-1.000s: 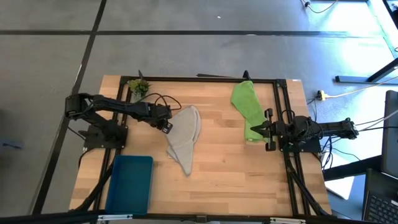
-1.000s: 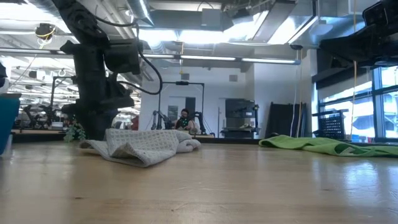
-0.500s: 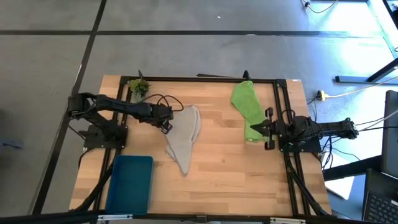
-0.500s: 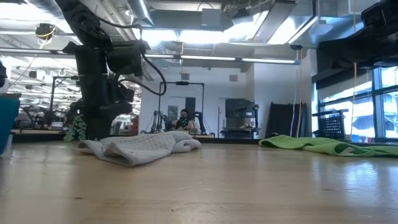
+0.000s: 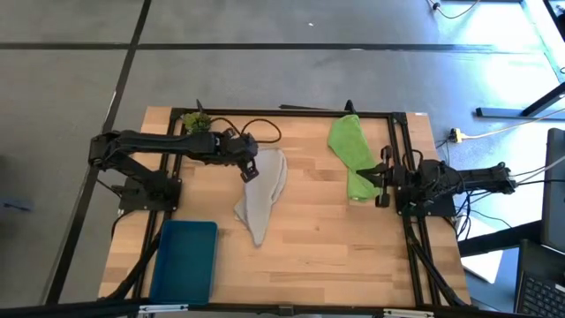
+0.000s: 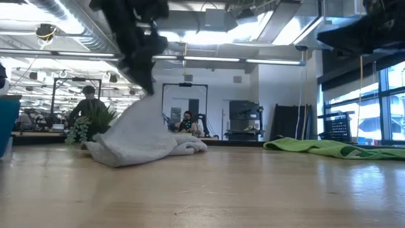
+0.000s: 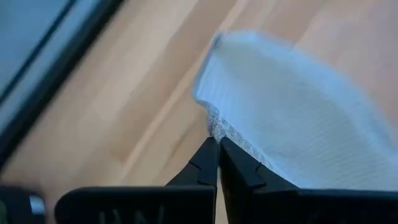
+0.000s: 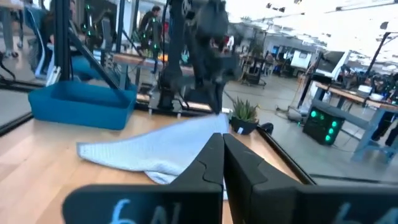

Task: Roll microfiber towels into tight, uniform cylinder then place into a basket
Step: Roll the gray towel

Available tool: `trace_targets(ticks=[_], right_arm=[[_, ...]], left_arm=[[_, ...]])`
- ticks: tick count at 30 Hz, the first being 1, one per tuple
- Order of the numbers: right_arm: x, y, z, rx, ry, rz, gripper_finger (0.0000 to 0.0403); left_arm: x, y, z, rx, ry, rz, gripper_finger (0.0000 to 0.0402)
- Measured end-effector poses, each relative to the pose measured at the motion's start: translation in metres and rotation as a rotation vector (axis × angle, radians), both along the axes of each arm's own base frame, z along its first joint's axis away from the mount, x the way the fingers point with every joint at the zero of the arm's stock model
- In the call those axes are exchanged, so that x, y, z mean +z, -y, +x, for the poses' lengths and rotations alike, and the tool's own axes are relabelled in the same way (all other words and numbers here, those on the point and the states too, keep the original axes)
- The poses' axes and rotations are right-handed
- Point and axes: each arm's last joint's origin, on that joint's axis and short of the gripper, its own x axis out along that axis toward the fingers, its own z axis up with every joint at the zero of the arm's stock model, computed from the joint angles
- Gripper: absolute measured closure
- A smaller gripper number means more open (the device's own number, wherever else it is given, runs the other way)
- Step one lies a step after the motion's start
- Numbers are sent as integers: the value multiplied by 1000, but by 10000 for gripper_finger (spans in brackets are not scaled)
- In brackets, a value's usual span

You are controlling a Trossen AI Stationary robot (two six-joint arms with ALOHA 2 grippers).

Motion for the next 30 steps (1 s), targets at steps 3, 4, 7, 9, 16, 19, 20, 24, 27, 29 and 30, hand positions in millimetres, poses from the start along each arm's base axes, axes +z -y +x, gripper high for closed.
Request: trace_targets(ticks=[3,4,7,9,16,19,20,24,27,29,30], right_arm=[[7,-1,9,0,-81,-9,399],[10,-1,12,0,-106,-12,400],[17,-3,27,-7,-179,-19,399],[23,-4,38,-8,-226,-24,399],[37,-9,85,-8,-359,-36,399],[39,-11,105,-8,-407,-46,399],[40,-12,112,-7,-421,-54,399],[42,-14,136,-19,-462,-105,390],[49,-14,153,-67,-460,-113,372],[51,-14,164,-74,-470,-116,358],[51,-14,169,-73,-476,-116,350]], left_arm=[[13,7,4,-106,-17,37,401],[17,9,6,-138,-12,49,401],[24,16,10,-201,-10,72,401],[30,20,12,-233,2,84,401],[53,42,19,-357,50,125,401],[58,52,18,-403,47,125,401],[59,55,19,-414,51,125,401],[59,64,18,-447,48,123,401],[59,70,17,-467,36,121,401],[59,73,17,-480,39,121,401],[59,75,17,-486,39,121,401]])
